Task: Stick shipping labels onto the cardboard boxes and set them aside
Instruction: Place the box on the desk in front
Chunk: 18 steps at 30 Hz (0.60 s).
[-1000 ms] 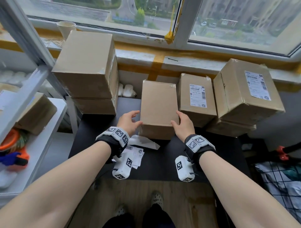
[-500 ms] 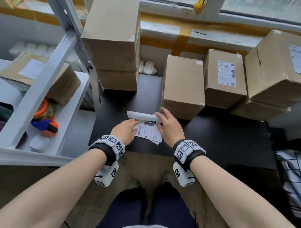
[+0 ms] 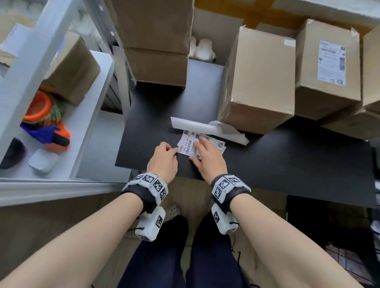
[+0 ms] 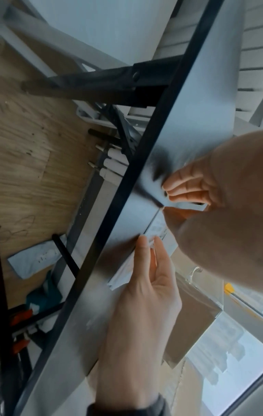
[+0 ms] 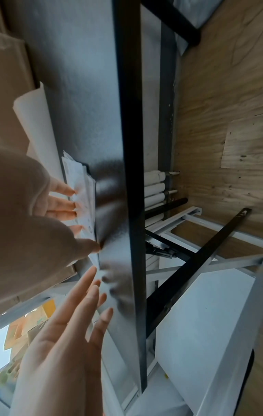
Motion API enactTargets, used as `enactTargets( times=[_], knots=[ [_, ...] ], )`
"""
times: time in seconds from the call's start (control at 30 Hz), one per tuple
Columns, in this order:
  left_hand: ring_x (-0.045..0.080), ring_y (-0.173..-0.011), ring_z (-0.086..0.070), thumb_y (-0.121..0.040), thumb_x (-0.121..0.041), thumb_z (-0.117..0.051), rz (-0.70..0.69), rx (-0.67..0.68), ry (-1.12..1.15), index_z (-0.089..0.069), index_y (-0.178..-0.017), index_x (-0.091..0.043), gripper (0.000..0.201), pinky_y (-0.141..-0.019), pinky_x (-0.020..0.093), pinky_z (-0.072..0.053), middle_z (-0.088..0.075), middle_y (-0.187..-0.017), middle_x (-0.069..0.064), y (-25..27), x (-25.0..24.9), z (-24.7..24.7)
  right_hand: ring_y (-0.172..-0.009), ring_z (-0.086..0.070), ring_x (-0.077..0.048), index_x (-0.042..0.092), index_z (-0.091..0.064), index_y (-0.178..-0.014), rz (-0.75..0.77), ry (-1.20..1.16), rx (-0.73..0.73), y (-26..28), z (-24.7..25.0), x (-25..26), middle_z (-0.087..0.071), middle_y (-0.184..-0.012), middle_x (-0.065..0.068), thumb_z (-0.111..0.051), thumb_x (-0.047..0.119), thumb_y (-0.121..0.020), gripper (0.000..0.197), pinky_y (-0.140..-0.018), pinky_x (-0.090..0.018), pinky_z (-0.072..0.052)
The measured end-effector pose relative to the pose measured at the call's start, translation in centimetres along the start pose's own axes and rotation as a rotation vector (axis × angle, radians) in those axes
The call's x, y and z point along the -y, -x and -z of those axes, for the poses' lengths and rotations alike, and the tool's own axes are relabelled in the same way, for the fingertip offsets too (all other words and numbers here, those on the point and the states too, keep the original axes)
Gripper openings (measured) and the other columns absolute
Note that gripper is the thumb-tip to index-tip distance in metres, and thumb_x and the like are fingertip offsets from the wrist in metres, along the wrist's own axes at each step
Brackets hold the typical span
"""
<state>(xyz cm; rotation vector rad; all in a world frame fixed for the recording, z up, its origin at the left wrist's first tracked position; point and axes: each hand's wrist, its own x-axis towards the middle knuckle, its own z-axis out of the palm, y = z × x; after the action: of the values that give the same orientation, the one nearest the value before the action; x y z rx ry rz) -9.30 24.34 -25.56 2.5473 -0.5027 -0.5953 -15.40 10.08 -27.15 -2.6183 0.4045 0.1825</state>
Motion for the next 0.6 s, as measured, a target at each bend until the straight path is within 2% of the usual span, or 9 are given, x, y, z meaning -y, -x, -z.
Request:
enactTargets(
  times=[0.13, 0.27, 0.37, 0.47, 0.53, 0.6],
  knots=[
    [0.022, -0.112, -0.048, -0.093, -0.011, -0.046, 0.016, -0.009, 0.096, -0.057, -0.126, -0.009, 0.035, -0.091, 0.036, -0.045, -0.049, -0.121, 0.008, -0.2, -0.7, -0.5, -0.131, -0.041, -0.034, 0.003, -0.05, -0.129, 0.007, -0.007, -0.041, -0.2, 0.0, 0.3, -0.041, -0.144, -0.018, -0.058, 0.019, -0.09, 0.043, -0.105, -0.044, -0.037],
    [0.024, -0.109, -0.055, -0.091, -0.006, -0.047, 0.117, -0.011, 0.206, -0.054, -0.128, -0.008, 0.038, -0.098, 0.033, -0.043, -0.048, -0.124, 0.008, -0.5, -1.3, -0.4, -0.122, -0.051, -0.039, 0.0, -0.056, -0.122, 0.061, 0.012, -0.047, 0.1, 0.0, 0.2, -0.049, -0.136, -0.023, -0.063, 0.017, -0.086, 0.04, -0.097, -0.048, -0.044],
    [0.026, -0.107, -0.056, -0.091, -0.006, -0.047, 0.148, -0.006, 0.217, -0.049, -0.133, -0.01, 0.043, -0.096, 0.034, -0.044, -0.047, -0.125, 0.009, -0.8, -1.4, -0.4, -0.118, -0.054, -0.038, 0.002, -0.056, -0.124, 0.142, 0.042, 0.014, 0.8, -0.3, -0.5, -0.052, -0.133, -0.022, -0.069, 0.032, -0.081, 0.054, -0.096, -0.049, -0.046],
    [0.023, -0.099, -0.054, -0.093, -0.009, -0.045, 0.117, 0.021, 0.188, -0.046, -0.137, -0.017, 0.045, -0.088, 0.032, -0.046, -0.045, -0.118, 0.008, -0.8, -1.0, -0.5, -0.124, -0.05, -0.036, 0.005, -0.052, -0.13, 0.223, 0.092, 0.113, 1.7, -0.2, -1.0, -0.048, -0.138, -0.02, -0.071, 0.044, -0.076, 0.069, -0.101, -0.047, -0.042],
    [0.021, -0.101, -0.05, -0.093, -0.01, -0.044, 0.089, 0.051, 0.122, -0.047, -0.137, -0.021, 0.045, -0.087, 0.034, -0.047, -0.042, -0.115, 0.006, -0.6, -0.7, -0.5, -0.125, -0.049, -0.036, 0.005, -0.05, -0.132, 0.259, 0.115, 0.165, 2.2, -0.1, -1.1, -0.046, -0.14, -0.02, -0.074, 0.043, -0.074, 0.073, -0.101, -0.047, -0.043],
    [0.02, -0.1, -0.048, -0.093, -0.012, -0.044, 0.085, 0.068, 0.068, -0.045, -0.137, -0.027, 0.046, -0.084, 0.038, -0.048, -0.039, -0.111, 0.003, -0.4, -0.4, -0.4, -0.118, -0.055, -0.036, 0.004, -0.053, -0.128, 0.29, 0.134, 0.18, 2.6, 0.0, -1.2, -0.052, -0.134, -0.021, -0.079, 0.037, -0.07, 0.072, -0.093, -0.047, -0.05]
  ],
)
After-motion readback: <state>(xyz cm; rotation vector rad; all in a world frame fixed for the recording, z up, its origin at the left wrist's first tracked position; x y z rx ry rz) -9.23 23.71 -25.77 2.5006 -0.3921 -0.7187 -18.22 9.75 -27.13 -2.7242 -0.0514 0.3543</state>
